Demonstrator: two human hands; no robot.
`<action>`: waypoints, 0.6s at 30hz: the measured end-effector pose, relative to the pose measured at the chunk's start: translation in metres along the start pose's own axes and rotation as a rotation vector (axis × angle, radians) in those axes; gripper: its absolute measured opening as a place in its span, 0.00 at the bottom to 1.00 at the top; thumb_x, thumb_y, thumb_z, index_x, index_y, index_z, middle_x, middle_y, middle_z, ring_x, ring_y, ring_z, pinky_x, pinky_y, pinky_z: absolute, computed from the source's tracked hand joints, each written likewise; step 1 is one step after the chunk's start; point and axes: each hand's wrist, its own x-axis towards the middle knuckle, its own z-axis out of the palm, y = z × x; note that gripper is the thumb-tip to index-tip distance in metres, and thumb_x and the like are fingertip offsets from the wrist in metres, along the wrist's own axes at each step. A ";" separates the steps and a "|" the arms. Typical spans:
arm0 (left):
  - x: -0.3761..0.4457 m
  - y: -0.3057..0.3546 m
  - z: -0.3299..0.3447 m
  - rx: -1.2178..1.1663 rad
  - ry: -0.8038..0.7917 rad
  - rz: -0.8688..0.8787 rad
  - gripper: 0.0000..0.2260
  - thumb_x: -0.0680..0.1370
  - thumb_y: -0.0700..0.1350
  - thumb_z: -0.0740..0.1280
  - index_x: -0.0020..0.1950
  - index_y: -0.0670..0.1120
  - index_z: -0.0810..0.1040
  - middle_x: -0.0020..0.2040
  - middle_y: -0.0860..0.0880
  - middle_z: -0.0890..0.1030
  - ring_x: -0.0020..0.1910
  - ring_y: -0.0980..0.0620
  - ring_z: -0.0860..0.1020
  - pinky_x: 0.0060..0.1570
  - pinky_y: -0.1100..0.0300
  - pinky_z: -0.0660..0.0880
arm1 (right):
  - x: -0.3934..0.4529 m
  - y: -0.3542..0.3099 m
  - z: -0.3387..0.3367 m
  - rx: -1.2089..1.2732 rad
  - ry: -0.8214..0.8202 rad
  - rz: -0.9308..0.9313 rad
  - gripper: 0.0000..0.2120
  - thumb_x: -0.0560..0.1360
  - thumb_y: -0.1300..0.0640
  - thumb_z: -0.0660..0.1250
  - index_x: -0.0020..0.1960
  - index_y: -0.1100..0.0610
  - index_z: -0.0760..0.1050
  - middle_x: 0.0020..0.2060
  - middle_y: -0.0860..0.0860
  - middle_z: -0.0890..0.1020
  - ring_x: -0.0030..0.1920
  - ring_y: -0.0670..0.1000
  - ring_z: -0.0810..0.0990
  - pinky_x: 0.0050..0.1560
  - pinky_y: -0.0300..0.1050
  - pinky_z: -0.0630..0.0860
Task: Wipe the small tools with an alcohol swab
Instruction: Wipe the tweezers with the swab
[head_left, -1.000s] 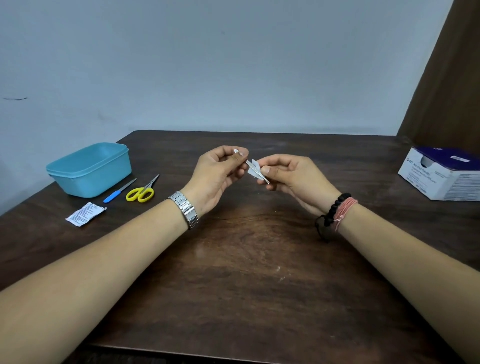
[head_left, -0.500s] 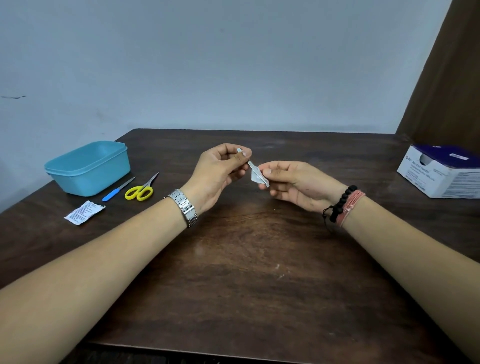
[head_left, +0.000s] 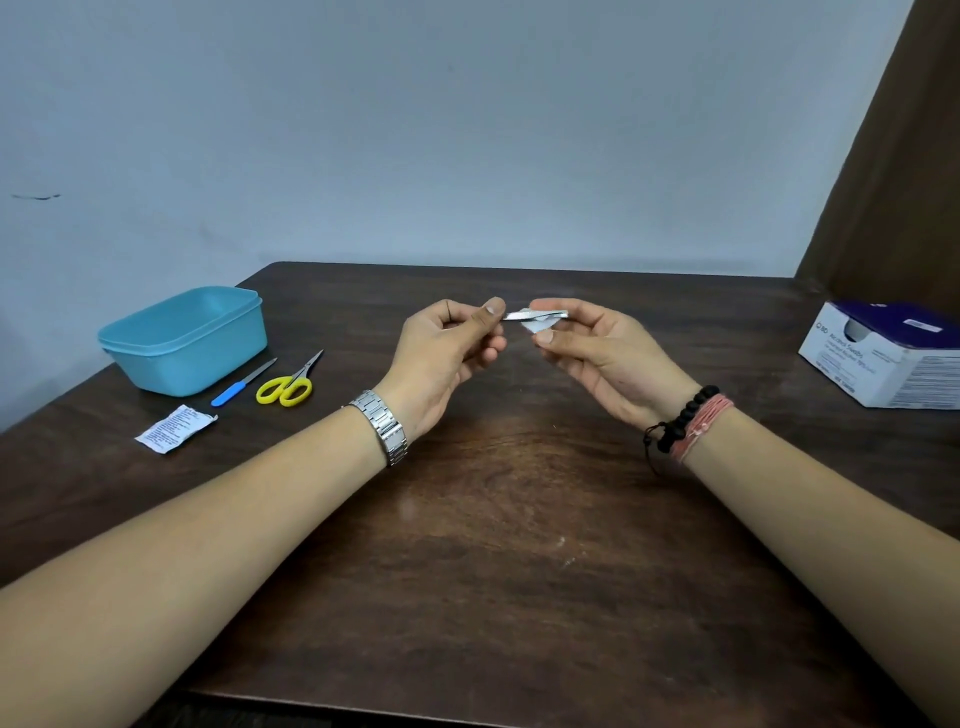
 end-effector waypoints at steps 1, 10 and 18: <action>0.000 -0.001 0.001 0.013 -0.005 -0.007 0.07 0.76 0.43 0.72 0.43 0.42 0.76 0.35 0.48 0.81 0.33 0.55 0.79 0.35 0.65 0.77 | 0.000 0.000 0.001 0.003 0.025 -0.019 0.14 0.73 0.73 0.66 0.55 0.60 0.79 0.39 0.50 0.84 0.40 0.43 0.81 0.47 0.34 0.79; -0.006 -0.003 0.006 0.021 -0.030 -0.117 0.09 0.76 0.46 0.71 0.39 0.43 0.77 0.34 0.48 0.80 0.30 0.57 0.78 0.32 0.66 0.76 | -0.002 -0.001 0.007 0.027 0.094 -0.063 0.09 0.75 0.68 0.67 0.52 0.60 0.80 0.40 0.48 0.84 0.42 0.45 0.80 0.42 0.35 0.78; -0.007 -0.002 0.010 -0.090 -0.040 -0.219 0.09 0.76 0.46 0.71 0.39 0.43 0.77 0.32 0.50 0.79 0.29 0.58 0.77 0.29 0.67 0.75 | -0.003 0.001 0.008 -0.012 0.146 -0.112 0.09 0.75 0.70 0.67 0.52 0.60 0.79 0.38 0.49 0.83 0.41 0.44 0.80 0.43 0.34 0.78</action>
